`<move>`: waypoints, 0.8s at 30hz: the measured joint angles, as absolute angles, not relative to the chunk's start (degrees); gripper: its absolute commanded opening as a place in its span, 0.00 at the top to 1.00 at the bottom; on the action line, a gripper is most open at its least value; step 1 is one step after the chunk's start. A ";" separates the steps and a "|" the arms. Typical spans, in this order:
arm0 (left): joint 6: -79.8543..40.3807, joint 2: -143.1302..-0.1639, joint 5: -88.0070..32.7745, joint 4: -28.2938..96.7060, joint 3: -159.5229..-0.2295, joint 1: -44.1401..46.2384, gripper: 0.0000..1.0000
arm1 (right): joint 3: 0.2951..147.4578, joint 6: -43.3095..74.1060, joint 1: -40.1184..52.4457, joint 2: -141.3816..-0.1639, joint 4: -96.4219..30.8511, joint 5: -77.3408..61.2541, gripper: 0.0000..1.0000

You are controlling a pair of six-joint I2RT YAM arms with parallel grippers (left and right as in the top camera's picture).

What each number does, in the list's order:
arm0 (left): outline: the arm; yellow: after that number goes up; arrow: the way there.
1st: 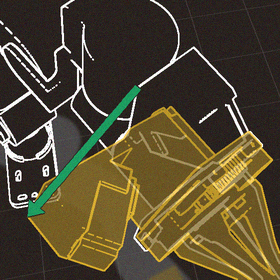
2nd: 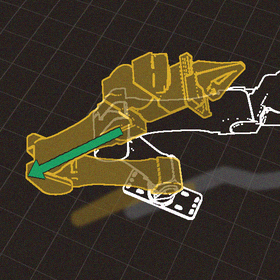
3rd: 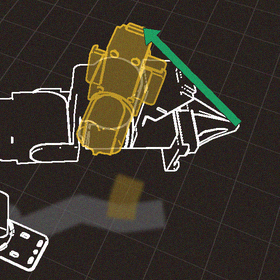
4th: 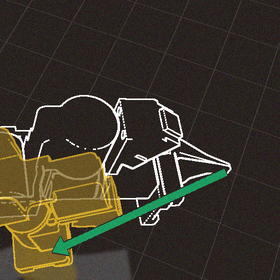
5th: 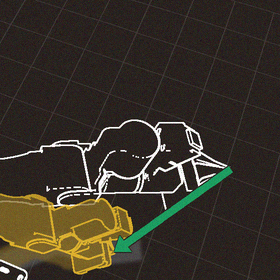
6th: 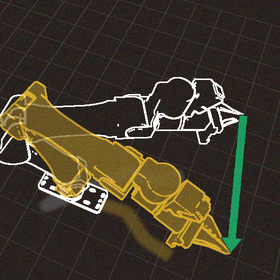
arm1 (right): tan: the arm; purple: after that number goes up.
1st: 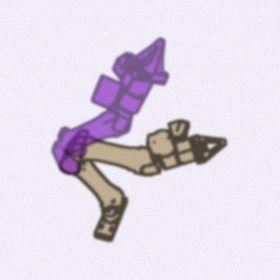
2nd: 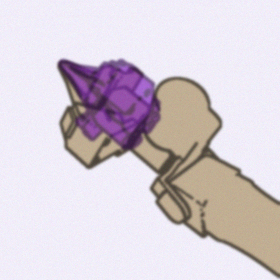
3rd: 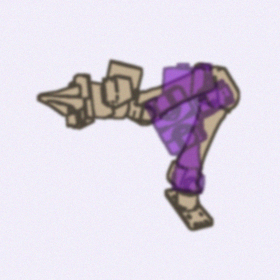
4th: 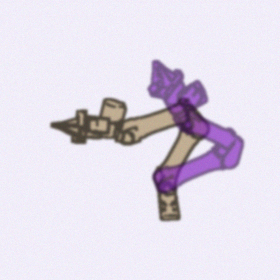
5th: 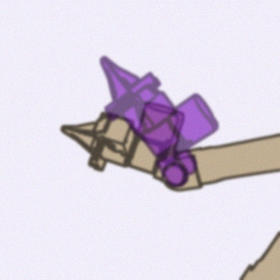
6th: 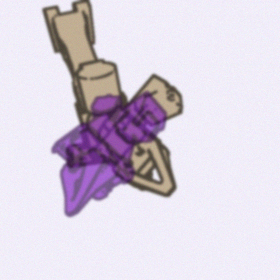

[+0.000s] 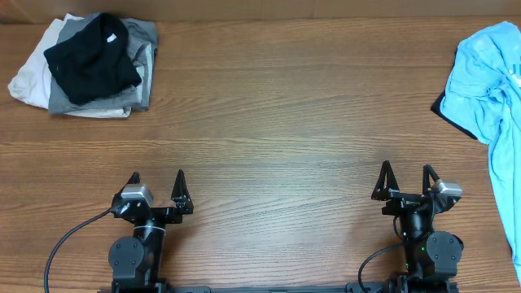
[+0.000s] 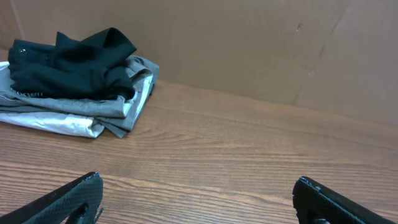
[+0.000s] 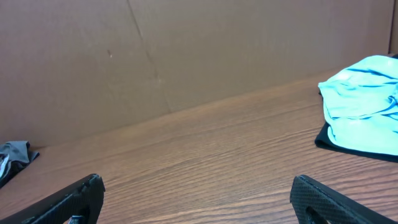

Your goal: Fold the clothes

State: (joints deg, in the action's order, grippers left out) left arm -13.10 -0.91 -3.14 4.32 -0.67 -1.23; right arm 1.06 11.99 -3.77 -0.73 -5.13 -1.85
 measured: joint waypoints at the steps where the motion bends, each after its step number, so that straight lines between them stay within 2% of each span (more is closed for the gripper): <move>1: -13.10 -0.91 -3.14 4.34 -0.67 -1.23 0.00 | 1.06 11.97 -3.77 -0.73 -5.10 -1.87 0.00; 6: -13.10 -0.91 -3.14 4.32 -0.67 -1.23 0.00 | 1.06 13.98 -3.77 -0.73 -0.38 -4.03 0.00; 14: -13.10 -0.91 -3.14 4.32 -0.67 -1.23 0.00 | 1.06 26.85 -3.77 -0.73 1.45 -20.36 0.00; 21: -13.10 -0.91 -3.14 4.34 -0.67 -1.23 0.00 | 1.32 32.75 -3.77 -0.67 19.68 -28.18 0.00; 24: -13.08 -0.91 -3.14 4.32 -0.67 -1.23 0.00 | 3.92 32.58 -3.77 -1.19 16.97 -27.44 0.00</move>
